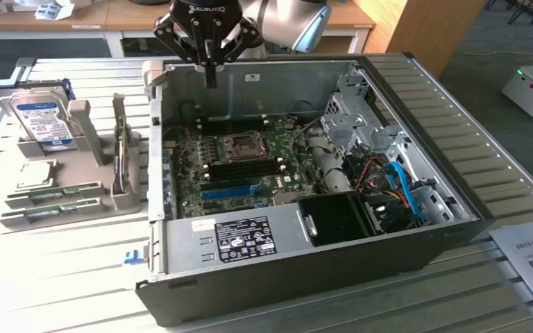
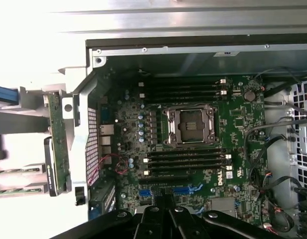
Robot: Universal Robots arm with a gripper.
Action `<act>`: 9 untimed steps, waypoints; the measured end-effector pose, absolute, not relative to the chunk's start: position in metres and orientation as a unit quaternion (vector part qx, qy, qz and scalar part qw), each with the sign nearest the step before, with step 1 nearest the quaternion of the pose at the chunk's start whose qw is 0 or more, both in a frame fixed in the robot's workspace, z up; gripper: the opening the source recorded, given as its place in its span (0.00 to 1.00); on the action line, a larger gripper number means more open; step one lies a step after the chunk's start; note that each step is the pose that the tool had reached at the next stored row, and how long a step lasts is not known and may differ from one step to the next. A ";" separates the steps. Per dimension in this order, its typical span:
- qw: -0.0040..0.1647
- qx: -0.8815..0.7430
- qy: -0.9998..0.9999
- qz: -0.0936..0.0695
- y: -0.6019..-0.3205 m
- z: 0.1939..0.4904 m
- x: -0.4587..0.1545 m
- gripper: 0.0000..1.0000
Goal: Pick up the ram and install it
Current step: 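Reach for the ram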
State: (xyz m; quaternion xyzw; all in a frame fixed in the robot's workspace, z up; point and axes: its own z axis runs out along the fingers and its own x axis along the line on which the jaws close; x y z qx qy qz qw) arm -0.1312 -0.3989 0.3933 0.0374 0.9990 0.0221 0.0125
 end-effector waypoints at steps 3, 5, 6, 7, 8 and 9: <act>0.012 0.037 0.999 0.022 -0.399 0.393 -0.134 0.10; 0.012 0.037 0.999 0.022 -0.399 0.393 -0.136 0.10; 0.012 0.037 0.999 0.022 -0.399 0.393 -0.137 0.10; 0.013 0.037 0.999 0.022 -0.399 0.393 -0.139 0.10; 0.012 0.037 0.999 0.022 -0.399 0.393 -0.140 0.10; 0.013 0.037 0.999 0.022 -0.399 0.393 -0.141 0.10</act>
